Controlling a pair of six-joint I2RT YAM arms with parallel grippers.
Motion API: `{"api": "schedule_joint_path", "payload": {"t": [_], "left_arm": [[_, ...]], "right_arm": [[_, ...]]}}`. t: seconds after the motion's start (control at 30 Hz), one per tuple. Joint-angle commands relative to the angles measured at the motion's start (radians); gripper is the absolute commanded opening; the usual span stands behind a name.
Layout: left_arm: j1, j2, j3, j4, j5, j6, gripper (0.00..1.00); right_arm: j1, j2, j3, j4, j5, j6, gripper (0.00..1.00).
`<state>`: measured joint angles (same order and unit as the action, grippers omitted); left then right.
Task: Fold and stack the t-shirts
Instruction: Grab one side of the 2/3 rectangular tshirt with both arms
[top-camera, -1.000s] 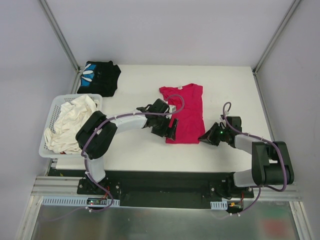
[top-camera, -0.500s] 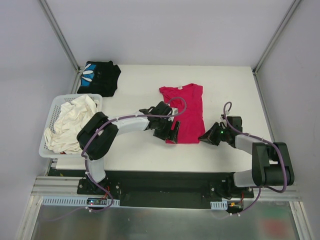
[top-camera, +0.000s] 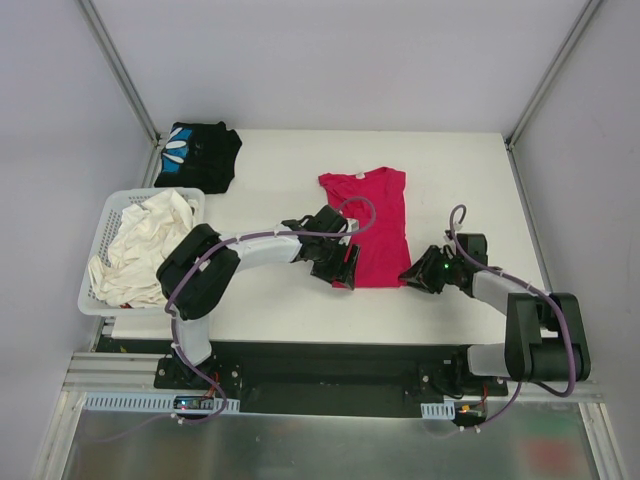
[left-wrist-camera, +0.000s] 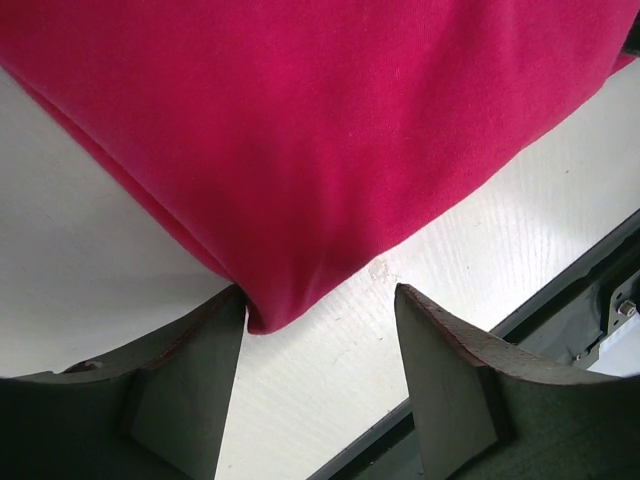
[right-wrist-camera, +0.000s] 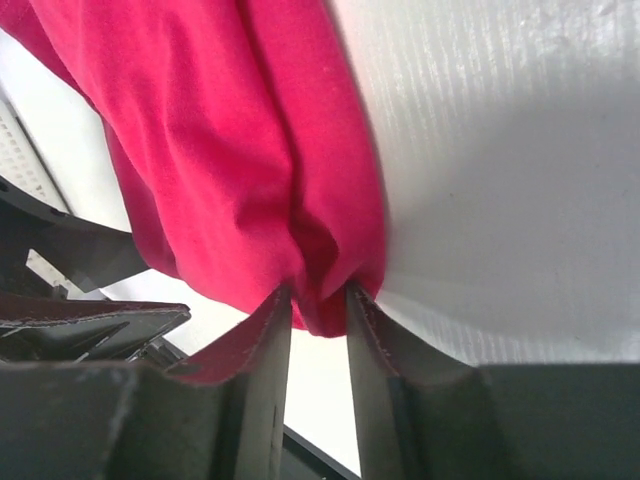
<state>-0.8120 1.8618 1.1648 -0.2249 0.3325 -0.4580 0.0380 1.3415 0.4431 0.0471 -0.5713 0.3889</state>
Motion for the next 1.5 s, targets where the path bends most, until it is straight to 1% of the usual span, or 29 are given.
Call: {"api": "schedule_joint_path", "payload": {"t": [0.0,0.03,0.07,0.13,0.17,0.27,0.37,0.4,0.77,0.97,1.23,1.47], "left_arm": [[-0.009,0.027,0.018,-0.044,0.000,0.007,0.60],[-0.009,0.027,0.018,-0.044,0.002,0.008,0.60],[-0.009,0.027,0.019,-0.044,0.003,0.012,0.59],[-0.009,0.025,0.021,-0.044,0.005,0.015,0.59],[-0.010,0.025,0.021,-0.044,0.004,0.016,0.58],[-0.009,0.031,0.027,-0.044,0.008,0.019,0.57],[-0.009,0.042,0.036,-0.044,0.017,0.021,0.54],[-0.009,0.043,0.035,-0.044,0.019,0.021,0.54],[-0.009,0.042,0.030,-0.044,0.013,0.025,0.54],[-0.007,0.042,0.026,-0.044,0.010,0.028,0.54],[-0.009,0.028,0.018,-0.044,0.005,0.030,0.55],[-0.009,0.036,0.018,-0.044,0.011,0.028,0.54]], "right_arm": [[-0.023,-0.018,0.022,-0.039,0.025,-0.036,0.36],[-0.023,-0.018,0.023,-0.041,0.030,-0.035,0.37],[-0.026,-0.021,0.025,-0.042,0.039,-0.041,0.41],[-0.029,-0.034,0.026,-0.087,0.054,-0.051,0.46],[-0.030,-0.041,0.026,-0.096,0.069,-0.053,0.50],[-0.035,-0.053,0.023,-0.110,0.071,-0.062,0.53],[-0.035,-0.057,0.019,-0.116,0.067,-0.065,0.53],[-0.058,-0.064,0.017,-0.116,0.062,-0.064,0.53],[-0.099,-0.099,0.072,-0.170,0.042,-0.088,0.50],[-0.115,-0.111,0.086,-0.210,0.062,-0.107,0.50],[-0.127,-0.105,0.049,-0.201,0.073,-0.122,0.50],[-0.127,-0.064,0.029,-0.156,0.062,-0.114,0.50]]}}
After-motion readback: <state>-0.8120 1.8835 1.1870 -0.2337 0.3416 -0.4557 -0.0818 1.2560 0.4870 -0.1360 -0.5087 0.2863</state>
